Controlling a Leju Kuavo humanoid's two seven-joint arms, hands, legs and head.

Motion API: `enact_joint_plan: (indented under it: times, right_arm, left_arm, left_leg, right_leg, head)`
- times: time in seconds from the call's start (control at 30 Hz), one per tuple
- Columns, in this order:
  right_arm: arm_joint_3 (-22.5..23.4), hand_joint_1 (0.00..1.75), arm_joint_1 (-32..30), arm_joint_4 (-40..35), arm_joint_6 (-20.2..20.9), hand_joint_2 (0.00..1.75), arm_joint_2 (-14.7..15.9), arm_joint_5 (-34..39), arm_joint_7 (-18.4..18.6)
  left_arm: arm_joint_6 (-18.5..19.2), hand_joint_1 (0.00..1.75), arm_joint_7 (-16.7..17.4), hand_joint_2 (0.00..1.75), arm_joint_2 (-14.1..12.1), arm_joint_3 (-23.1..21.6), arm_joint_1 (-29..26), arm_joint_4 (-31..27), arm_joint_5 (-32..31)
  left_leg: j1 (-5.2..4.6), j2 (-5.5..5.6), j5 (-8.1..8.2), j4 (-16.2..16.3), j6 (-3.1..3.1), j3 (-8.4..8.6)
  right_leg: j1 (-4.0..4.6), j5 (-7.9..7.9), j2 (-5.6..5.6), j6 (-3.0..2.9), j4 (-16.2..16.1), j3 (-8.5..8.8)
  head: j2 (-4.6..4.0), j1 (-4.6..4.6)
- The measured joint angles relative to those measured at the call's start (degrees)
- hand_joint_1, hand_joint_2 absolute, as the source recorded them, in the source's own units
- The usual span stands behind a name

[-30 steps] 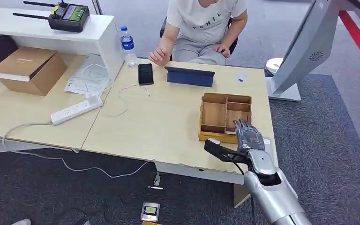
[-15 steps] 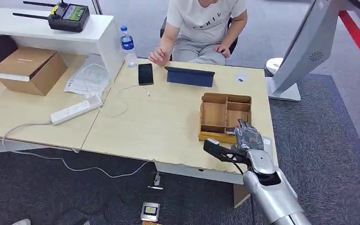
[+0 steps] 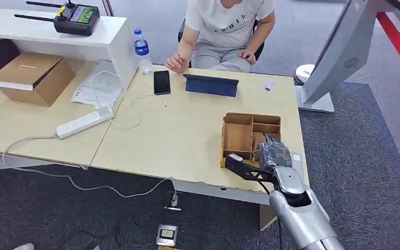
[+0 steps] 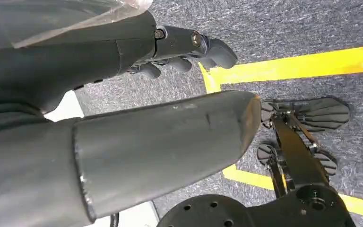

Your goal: Pass the card to the sensor for recognition and then transmit it.

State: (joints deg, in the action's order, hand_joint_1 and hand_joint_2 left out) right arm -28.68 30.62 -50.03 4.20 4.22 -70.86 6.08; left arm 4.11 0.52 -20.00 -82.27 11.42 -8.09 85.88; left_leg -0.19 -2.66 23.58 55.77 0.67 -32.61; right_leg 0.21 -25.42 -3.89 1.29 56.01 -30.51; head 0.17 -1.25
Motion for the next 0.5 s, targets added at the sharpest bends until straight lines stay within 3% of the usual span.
enact_joint_plan:
  times: [0.5]
  right_arm:
    - [0.17, 1.75, -0.72, -1.59, -0.07, 1.75, 0.09, 0.02, -0.02]
  left_arm:
    - [-0.35, 0.0, -0.15, 0.0, 0.02, 0.0, 0.0, 0.0, 0.22]
  left_leg:
    - [0.0, 0.0, 0.0, 0.0, 0.0, 0.0]
  right_leg:
    - [0.0, 0.0, 0.0, 0.0, 0.0, 0.0]
  head:
    - [0.0, 0.02]
